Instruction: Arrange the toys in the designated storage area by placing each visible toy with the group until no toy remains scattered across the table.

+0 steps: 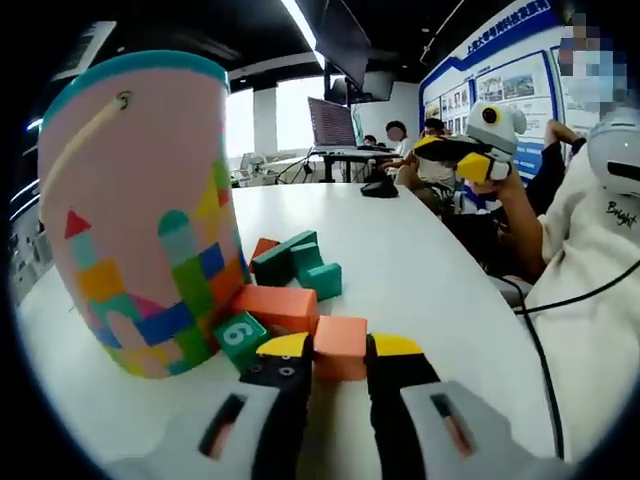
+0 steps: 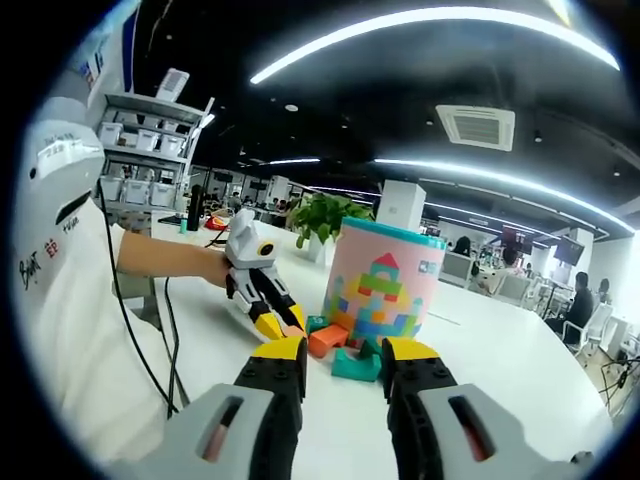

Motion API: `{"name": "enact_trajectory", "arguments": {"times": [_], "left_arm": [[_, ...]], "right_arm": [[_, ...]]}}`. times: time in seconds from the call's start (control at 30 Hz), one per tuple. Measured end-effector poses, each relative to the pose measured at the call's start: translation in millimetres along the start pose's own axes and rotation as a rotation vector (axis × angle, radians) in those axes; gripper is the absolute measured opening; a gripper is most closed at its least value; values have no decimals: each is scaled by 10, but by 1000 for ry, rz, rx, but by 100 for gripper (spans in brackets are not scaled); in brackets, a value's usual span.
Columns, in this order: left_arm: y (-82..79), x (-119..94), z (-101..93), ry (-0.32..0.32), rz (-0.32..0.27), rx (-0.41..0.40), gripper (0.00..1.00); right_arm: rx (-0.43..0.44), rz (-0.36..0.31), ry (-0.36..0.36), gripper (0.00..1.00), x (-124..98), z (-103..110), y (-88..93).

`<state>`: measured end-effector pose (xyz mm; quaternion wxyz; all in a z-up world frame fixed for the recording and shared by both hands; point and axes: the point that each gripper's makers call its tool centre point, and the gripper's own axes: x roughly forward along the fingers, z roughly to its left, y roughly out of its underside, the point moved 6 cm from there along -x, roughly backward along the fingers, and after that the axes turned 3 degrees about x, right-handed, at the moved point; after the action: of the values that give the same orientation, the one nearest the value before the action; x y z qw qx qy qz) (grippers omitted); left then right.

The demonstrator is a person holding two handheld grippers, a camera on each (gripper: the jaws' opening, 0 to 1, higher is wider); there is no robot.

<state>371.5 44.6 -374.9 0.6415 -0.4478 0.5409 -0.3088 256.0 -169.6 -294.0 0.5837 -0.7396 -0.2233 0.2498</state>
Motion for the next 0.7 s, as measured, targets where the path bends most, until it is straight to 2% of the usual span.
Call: {"name": "enact_trajectory", "arguments": {"times": [0.07,0.1,0.2,0.27,0.4,0.53,0.6,0.67,0.7], "left_arm": [[1,-9,-7,0,3,26,21],[2,-16,-13,2,-1,85,21],[-14,-53,-15,6,-3,86,21],[-77,-106,-48,32,-50,108,21],[-216,-243,-72,60,-106,93,21],[-328,-374,-85,79,-127,82,21],[-373,-440,-78,114,-149,42,21],[-405,-531,-21,114,-156,35,21],[-428,-564,5,93,-170,37,21]], "right_arm": [[1,1,0,30,0,0,5],[1,2,0,30,0,-1,9],[3,3,1,30,0,-8,16],[5,2,1,30,0,-7,16],[2,3,0,30,-3,-1,18],[1,2,0,30,-1,1,14],[2,1,-2,30,2,5,13],[1,1,-4,30,5,11,13],[0,1,-5,30,7,11,12]]}}
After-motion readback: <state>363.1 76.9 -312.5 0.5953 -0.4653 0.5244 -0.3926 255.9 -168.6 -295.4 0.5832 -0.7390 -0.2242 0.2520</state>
